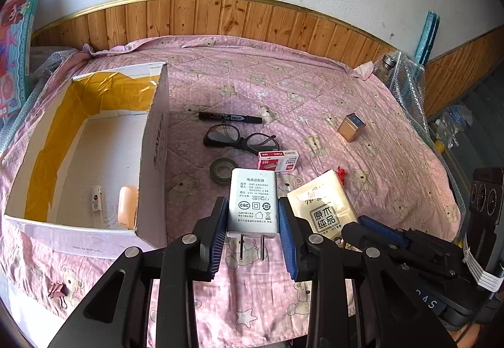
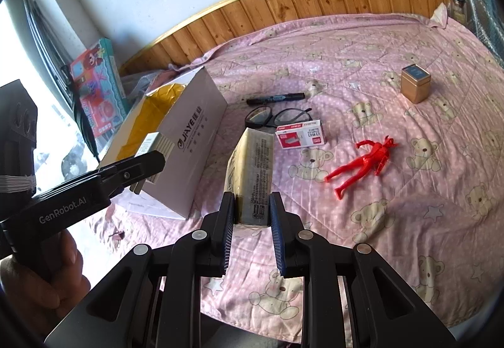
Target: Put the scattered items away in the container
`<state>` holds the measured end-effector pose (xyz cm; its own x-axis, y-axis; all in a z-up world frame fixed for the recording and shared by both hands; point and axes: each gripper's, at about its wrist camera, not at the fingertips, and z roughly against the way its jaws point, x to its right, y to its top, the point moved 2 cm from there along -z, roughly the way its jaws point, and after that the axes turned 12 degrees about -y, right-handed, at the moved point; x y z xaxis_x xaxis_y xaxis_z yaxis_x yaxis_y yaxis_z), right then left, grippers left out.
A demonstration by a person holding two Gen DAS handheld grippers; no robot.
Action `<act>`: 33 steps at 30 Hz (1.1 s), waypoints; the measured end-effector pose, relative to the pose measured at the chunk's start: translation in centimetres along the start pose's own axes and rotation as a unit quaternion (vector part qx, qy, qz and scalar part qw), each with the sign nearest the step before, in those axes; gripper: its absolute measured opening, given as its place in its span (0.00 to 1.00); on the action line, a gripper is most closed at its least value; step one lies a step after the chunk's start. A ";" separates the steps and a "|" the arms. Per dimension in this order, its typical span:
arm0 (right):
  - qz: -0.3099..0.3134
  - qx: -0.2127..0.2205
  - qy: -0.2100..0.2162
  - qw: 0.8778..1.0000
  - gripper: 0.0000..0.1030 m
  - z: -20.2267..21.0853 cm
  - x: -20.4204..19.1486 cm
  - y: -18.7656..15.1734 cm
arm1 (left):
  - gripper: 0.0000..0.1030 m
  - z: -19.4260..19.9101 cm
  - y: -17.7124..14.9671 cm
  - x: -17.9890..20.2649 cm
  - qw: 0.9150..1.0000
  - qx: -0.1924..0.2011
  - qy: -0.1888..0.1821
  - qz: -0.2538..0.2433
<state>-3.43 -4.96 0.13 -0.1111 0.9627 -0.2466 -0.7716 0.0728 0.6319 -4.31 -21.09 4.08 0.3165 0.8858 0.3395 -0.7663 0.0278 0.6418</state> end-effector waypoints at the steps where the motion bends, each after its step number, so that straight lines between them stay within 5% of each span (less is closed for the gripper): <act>1: 0.001 0.000 0.001 1.000 0.23 0.0 -0.2 0.0 | 0.32 0.2 0.0 -0.2 1.000 0.001 0.000 0.002; 18: 0.026 0.004 0.010 1.000 0.23 0.3 -3.3 0.9 | 0.32 2.2 0.4 -3.9 0.999 0.019 0.012 0.037; 33: 0.056 0.007 0.020 0.998 0.23 -0.2 -6.6 2.4 | 0.32 3.9 1.2 -8.3 0.995 0.034 0.059 0.067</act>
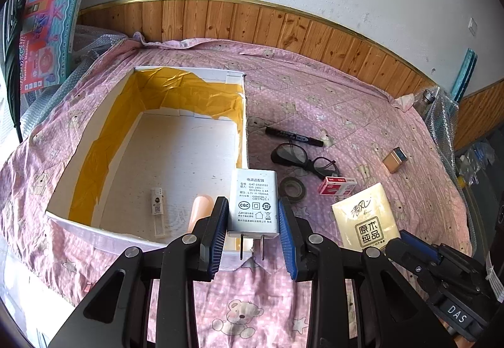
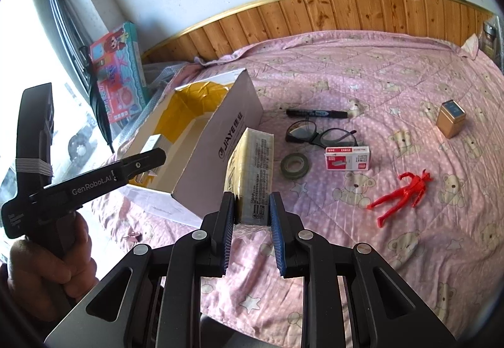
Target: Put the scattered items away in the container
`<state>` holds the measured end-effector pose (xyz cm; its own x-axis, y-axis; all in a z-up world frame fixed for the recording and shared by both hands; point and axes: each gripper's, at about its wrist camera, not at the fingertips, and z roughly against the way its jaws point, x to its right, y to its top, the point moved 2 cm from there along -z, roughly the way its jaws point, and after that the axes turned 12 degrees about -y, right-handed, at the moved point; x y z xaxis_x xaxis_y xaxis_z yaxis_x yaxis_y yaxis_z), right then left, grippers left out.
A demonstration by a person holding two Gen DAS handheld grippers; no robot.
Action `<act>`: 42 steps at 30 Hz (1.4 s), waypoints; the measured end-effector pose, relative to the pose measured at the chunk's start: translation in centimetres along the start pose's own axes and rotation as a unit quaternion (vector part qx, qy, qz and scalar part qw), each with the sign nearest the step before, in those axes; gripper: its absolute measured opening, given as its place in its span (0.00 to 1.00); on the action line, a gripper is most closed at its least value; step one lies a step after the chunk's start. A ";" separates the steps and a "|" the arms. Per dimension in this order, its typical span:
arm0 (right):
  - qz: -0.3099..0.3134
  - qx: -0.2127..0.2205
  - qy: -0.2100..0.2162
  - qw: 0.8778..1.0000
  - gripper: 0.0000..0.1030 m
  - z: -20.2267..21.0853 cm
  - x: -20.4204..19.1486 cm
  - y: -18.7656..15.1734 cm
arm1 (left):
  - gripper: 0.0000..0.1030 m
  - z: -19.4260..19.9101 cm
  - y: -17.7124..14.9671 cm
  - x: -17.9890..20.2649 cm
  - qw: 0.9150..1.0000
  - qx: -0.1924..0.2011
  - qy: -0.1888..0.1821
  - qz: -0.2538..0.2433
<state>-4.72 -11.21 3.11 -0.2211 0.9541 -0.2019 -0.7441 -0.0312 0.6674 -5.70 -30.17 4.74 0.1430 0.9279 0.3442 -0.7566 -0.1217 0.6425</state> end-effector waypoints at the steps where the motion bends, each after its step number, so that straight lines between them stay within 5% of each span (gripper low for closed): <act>1: 0.003 0.001 0.000 1.000 0.23 -0.1 -0.2 0.2 | 0.32 0.0 0.1 -0.3 1.000 0.000 0.003 0.002; 42: 0.098 0.025 0.054 0.993 0.23 -5.0 -10.7 8.0 | 0.32 1.7 5.3 -11.3 0.996 0.033 0.062 0.064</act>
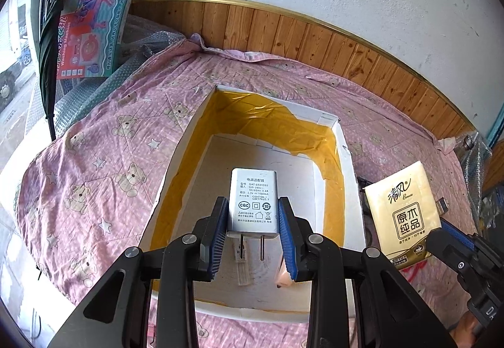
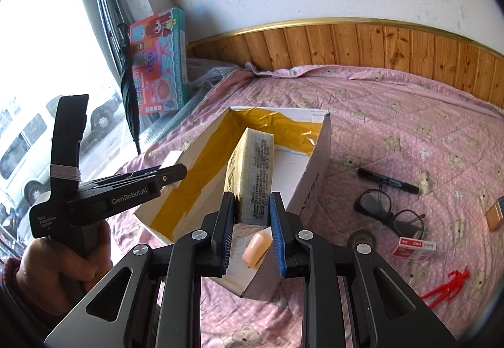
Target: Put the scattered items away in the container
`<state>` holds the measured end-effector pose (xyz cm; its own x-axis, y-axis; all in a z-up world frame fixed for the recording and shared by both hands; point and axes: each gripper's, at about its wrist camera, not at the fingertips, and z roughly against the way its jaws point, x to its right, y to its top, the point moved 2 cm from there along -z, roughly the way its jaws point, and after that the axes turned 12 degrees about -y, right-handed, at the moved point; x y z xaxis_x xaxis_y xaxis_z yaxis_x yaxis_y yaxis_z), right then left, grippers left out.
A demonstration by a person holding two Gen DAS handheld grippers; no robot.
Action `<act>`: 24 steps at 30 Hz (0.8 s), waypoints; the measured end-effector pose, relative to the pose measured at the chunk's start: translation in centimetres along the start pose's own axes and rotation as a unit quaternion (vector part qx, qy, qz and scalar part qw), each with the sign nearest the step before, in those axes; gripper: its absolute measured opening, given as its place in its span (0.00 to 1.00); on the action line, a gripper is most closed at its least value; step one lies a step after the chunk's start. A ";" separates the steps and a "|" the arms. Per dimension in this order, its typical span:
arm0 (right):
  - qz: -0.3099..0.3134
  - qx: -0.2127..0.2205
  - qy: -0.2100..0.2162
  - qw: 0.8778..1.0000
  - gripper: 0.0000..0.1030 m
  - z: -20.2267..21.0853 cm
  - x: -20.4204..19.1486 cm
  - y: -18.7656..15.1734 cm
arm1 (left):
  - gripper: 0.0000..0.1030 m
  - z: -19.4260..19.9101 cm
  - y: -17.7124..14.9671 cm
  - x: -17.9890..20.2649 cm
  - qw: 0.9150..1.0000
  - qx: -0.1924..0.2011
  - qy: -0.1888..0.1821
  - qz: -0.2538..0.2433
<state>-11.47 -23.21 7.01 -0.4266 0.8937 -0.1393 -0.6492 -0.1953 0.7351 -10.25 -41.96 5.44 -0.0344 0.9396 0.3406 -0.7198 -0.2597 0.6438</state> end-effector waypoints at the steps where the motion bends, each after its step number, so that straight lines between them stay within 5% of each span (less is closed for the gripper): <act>1: 0.002 0.000 0.001 1.000 0.23 -0.3 -0.2 0.2 | 0.32 -0.1 0.2 -0.1 1.000 -0.001 0.001 -0.001; 24: 0.041 -0.018 0.010 0.999 0.23 -6.4 -3.3 3.7 | 0.32 -3.9 3.3 -1.5 0.998 -0.042 0.022 -0.032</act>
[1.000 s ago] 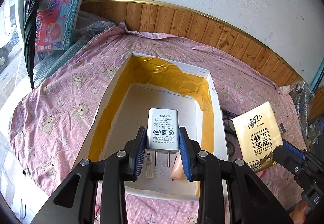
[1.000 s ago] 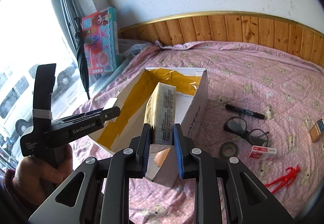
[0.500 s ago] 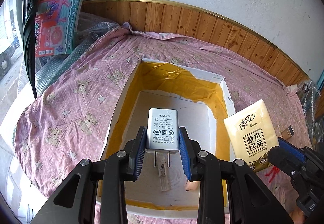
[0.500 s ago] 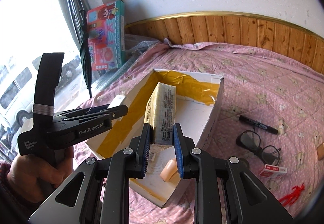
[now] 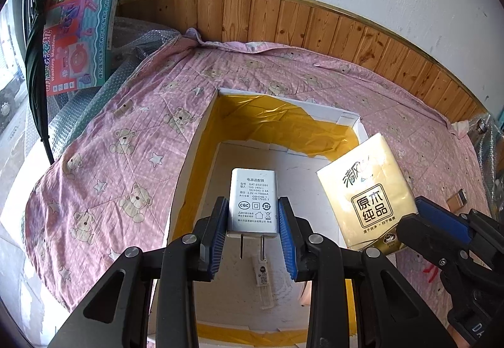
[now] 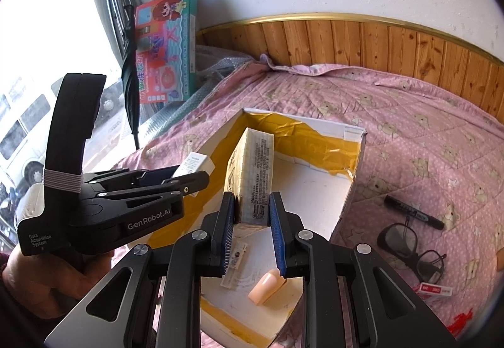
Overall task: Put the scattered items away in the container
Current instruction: 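Open the right tool to drop the tissue pack while the left tool drops the charger into the box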
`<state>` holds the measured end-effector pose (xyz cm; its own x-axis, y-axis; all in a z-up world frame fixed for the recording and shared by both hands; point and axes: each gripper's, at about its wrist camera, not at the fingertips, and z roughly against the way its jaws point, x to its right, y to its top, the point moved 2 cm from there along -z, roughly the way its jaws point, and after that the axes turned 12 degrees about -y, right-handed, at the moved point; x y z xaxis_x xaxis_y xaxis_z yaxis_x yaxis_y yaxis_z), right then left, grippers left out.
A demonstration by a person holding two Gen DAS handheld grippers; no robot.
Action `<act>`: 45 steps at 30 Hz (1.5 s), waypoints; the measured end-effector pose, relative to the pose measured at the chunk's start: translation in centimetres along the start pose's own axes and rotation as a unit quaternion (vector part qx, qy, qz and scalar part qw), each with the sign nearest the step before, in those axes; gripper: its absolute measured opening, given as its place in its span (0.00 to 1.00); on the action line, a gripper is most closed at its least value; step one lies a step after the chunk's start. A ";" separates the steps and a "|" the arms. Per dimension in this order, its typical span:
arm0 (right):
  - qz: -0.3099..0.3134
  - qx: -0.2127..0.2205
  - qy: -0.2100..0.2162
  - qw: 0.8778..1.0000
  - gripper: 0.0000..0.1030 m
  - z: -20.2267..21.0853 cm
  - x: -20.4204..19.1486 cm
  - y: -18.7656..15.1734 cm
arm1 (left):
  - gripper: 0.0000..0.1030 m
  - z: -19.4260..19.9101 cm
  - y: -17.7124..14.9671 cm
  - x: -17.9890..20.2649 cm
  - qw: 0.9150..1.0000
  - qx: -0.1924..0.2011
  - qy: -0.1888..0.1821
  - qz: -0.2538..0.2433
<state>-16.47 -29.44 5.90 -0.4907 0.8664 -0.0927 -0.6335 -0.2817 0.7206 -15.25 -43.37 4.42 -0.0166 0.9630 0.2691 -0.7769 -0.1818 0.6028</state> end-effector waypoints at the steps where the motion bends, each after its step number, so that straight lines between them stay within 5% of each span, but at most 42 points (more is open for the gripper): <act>1: 0.001 -0.001 -0.001 1.000 0.23 -0.3 0.0 0.2 | 0.32 -0.2 0.2 0.0 1.000 -0.003 -0.001 -0.001; 27: 0.015 -0.050 -0.035 0.998 0.23 -6.9 0.8 2.8 | 0.32 -6.0 2.3 -2.1 0.998 -0.064 -0.010 0.006; 32: 0.009 -0.061 -0.046 0.997 0.29 -8.4 1.5 2.5 | 0.34 -7.9 2.2 -2.4 0.996 -0.087 -0.016 -0.002; 45: -0.080 -0.054 0.002 0.995 0.29 -3.6 3.9 -1.5 | 0.37 -3.6 0.6 -3.3 0.998 -0.046 -0.027 0.029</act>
<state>-19.63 -27.09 1.96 -0.3803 0.9020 -0.2043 -0.7645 -0.1823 0.6183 -17.93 -45.94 1.25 -0.0316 0.9385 0.3439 -0.8299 -0.2164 0.5142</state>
